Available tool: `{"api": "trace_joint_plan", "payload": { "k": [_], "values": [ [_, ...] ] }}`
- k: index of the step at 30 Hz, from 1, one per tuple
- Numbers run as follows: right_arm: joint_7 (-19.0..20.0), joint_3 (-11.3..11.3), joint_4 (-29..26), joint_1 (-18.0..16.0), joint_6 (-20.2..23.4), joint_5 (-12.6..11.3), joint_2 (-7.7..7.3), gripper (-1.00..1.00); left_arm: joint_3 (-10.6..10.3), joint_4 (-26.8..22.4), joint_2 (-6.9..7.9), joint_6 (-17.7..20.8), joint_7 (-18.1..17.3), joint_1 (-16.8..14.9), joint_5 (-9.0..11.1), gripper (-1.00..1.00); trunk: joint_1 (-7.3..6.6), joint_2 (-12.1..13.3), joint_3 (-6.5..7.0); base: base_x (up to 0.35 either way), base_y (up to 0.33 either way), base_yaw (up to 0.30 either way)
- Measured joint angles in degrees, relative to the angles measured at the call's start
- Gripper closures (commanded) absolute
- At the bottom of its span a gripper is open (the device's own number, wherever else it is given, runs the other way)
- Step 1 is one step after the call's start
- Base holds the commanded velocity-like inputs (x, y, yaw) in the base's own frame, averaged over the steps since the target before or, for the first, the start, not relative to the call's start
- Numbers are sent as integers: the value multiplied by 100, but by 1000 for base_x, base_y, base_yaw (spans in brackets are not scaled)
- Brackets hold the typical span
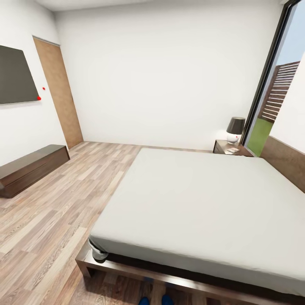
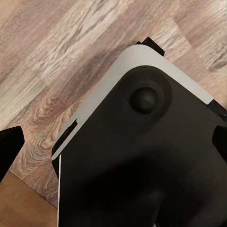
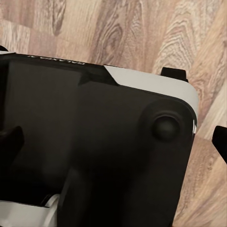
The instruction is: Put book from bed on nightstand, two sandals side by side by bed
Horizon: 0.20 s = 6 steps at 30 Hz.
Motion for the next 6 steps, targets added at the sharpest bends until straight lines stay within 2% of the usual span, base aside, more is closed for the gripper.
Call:
{"api": "trace_joint_plan", "payload": {
  "k": [6],
  "values": [
    [0, -2, 0, 0, 0, -1, -23, -100, 0, 0, 0, 0, 0, 0, 0, -100, 0, 0, 0, 0, 0, 0]
  ]
}}
